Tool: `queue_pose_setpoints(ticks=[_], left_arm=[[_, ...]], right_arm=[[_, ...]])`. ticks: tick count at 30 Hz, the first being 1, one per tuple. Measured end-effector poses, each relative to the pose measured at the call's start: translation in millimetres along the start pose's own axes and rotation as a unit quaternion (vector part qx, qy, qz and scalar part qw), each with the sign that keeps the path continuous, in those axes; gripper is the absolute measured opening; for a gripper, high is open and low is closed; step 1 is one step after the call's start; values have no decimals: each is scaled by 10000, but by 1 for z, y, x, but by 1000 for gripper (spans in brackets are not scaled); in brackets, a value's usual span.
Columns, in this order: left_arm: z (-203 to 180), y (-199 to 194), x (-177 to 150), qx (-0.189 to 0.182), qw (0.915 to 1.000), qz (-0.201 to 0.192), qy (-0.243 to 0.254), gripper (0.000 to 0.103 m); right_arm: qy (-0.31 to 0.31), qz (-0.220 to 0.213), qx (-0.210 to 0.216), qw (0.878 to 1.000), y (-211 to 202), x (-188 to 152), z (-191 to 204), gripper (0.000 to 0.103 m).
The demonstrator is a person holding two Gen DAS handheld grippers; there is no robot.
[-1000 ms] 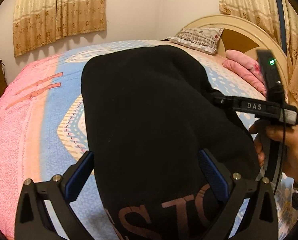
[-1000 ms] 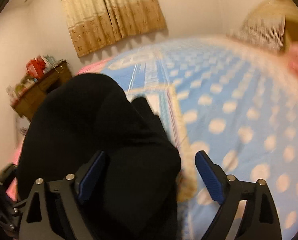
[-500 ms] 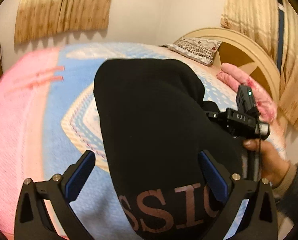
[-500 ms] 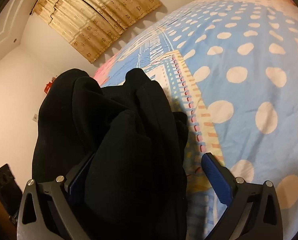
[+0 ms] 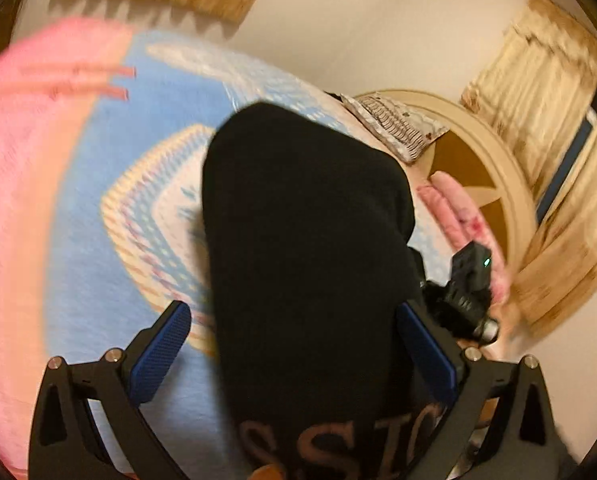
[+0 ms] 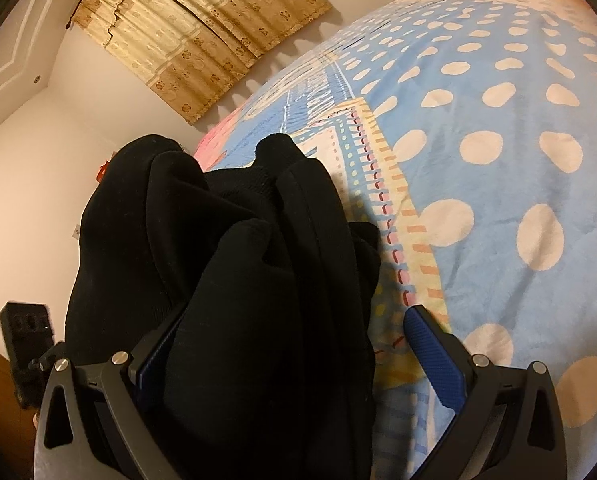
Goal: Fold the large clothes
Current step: 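Carry the hoodie bundle across the bed with both tools held together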
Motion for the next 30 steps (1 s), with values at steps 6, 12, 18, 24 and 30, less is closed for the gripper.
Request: queue_pose_setpoints(ticks=[6,12,18,24,30], left_arm=[[1,20,-2,-484,9981,154,-348,103],[-1,24,-5,-555,9980,161,-272,103],[-7,28,-6,-628,9979,-80,-91,103],[-14,26,-6,-251,9993,-153,218,103],[-22,30,-1,-159,9979,-400,480,103]], right_arm=[[9,36,76,10000,1,1,0,102],[-4,89,159,9998,5,1,0,102],[17,298,207,9993,8,1,1,102],[-49,354,447,9984,7,-2,3,102],[-142,386,613,9973,7,-4,8,82]])
Point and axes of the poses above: each gripper's, at about its wrist camera, not at the fingertips, and y roughly the way its jaws point, z to its left, x to its top, the point moved 8 cm from there along y, roughly the way its jaws point
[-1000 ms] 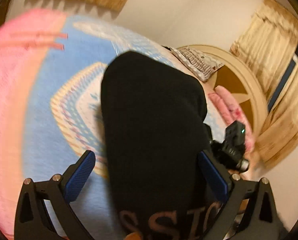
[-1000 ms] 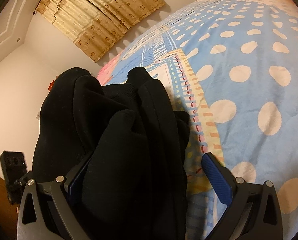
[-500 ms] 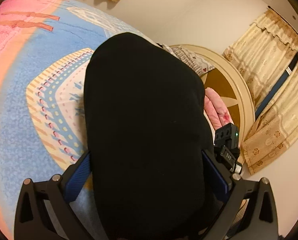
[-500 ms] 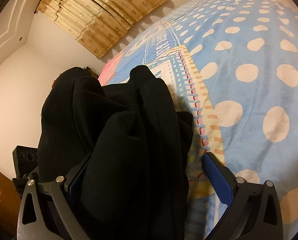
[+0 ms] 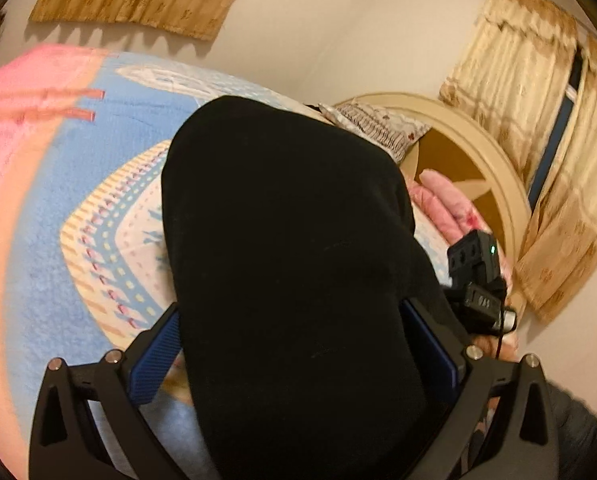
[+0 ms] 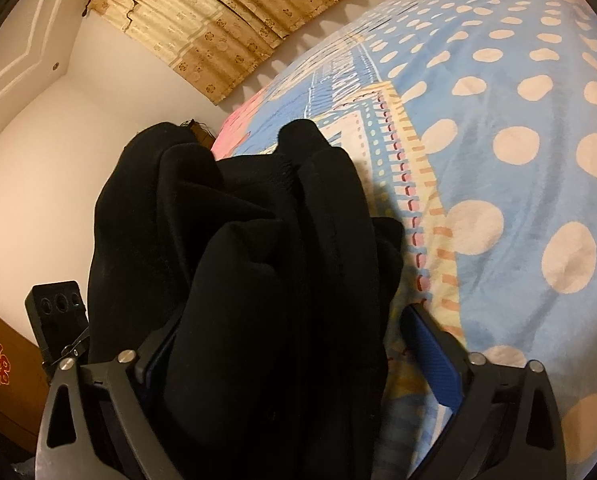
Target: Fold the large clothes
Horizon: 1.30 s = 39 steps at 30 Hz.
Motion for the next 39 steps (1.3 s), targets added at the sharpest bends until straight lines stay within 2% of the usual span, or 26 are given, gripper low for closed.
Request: queue_pose_setpoints(ticks=[1,3,10,12,18,28,39], left_arm=[[2,1,1,3,10000,-22,-83,103],[-1,0,2,35,10000,-7,16,103],[-10,-10,4,337,9993,6,162,103],[-16,-13,4,416,9989,6,200,103],[-26,-26,2,642,9974,-106,310,103],[-26,-56,-12,743,9969,-72,242,103],[-25,-85,-30,911,9956,-92,222,103]], right_arm=[[97,28,261,9996,1,-2,5,74],[104,0,321,9994,2,-3,10,68],[-147,-9,441,9989,-3,-7,29,57],[-72,-50,591,9982,-6,-8,33,55],[-66,-77,837,9964,-14,-16,45,54],[-11,80,1172,9931,-23,-44,67,53],[-63,171,1261,9918,-23,-77,94,53]])
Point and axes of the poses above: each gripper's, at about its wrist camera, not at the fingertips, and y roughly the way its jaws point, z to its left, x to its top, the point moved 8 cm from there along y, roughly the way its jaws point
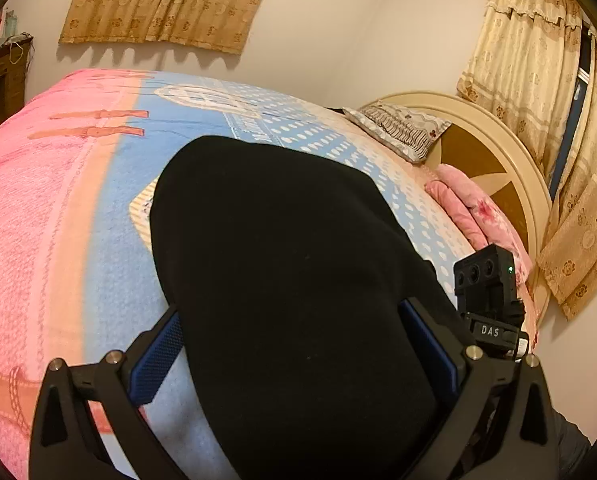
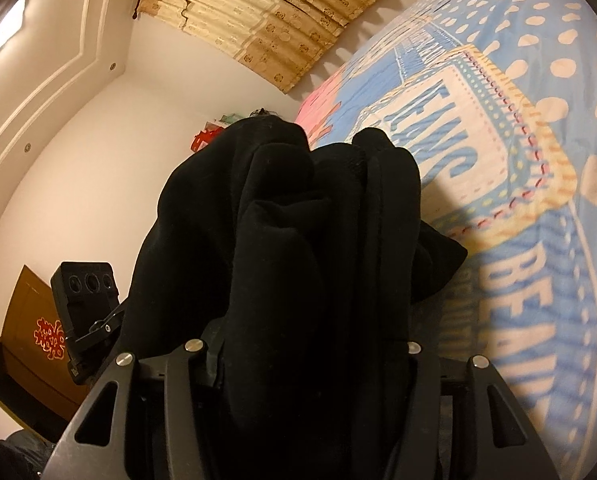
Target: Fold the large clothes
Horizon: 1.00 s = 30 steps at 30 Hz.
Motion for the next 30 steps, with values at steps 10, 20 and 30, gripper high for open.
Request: queue_pose_setpoints(ticks=[10,20,30], left_arm=[[3,-32,-9,135,9998,-165,-48,103],[31,-79,-15,392,9981,-412,-226,103],[74,-137,-27,768,9925,-833,-461,103]], right_arm=[[-67,119,209,9997,6,-18,23,53],[-221,311,584,9976,41,-32,61,53],[-532,686,999,9912,102,-49,122,53]])
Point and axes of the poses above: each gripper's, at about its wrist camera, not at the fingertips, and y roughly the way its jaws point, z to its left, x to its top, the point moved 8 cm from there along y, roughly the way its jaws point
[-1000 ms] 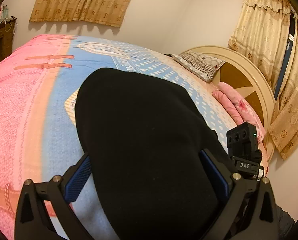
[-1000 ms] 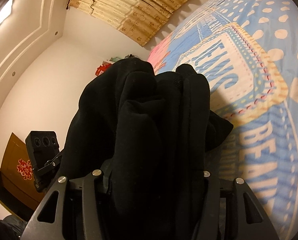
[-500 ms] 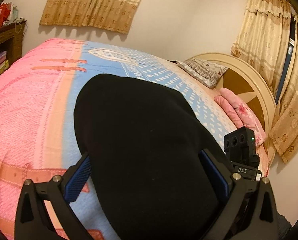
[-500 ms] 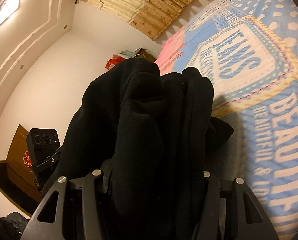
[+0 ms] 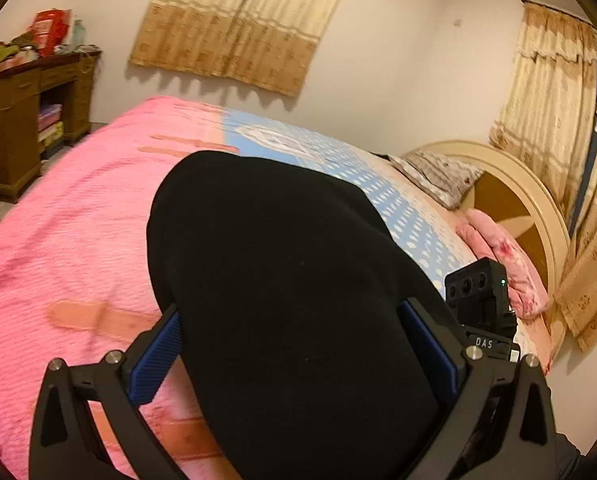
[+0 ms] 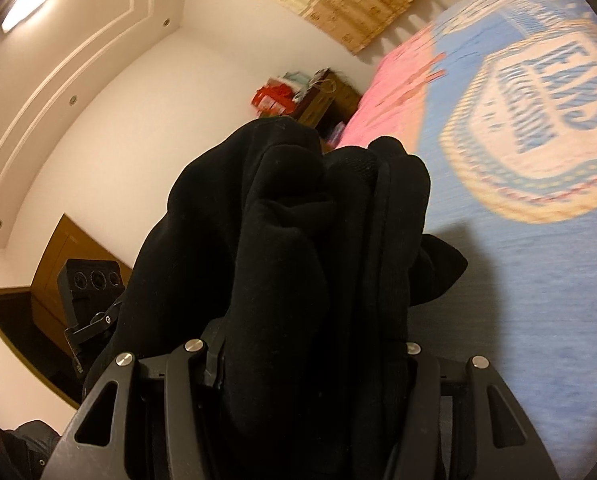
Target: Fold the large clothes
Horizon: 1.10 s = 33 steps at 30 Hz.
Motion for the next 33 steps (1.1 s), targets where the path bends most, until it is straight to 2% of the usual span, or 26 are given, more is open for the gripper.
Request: queue_pose_setpoints(ticks=[8,13,16,18,20,23,25,27,31,33], left_arm=[[59,-41,-4,335,9979,-401,-372,103],[95,-58,-10,667,9943,-677,-491,103],[116,-58,-21,1021,9915,-741,-313,103],[129,-52,-36,1461,9874,-600,82,103],[138,-49,-50,1392,9890,-470,160,103],[152,-56,-60,1121,9924,-408,-287,103],[155,-57,-62,1118,9924,-288,-421,103],[155,-55,-61,1268,9906,-160,-482,103],[153,-52,-64,1535,9873,145,-379,103],[154,-45,-64,1537,9871,263,-361,103]], right_arm=[[-284,481,264,9981,75,-8,41,53],[-462,779,386,9951,129,-19,64,53],[-476,980,326,9935,159,-28,61,53],[-505,1133,166,9921,174,-35,54,54],[-559,1172,131,9914,179,-42,51,54],[-360,1132,306,9924,177,-41,48,54],[-601,1218,17,9907,179,-45,49,56],[-770,1293,-316,9881,184,-50,54,58],[-1093,1385,-891,9803,188,-46,51,64],[-1220,1336,-1217,9759,183,-41,52,67]])
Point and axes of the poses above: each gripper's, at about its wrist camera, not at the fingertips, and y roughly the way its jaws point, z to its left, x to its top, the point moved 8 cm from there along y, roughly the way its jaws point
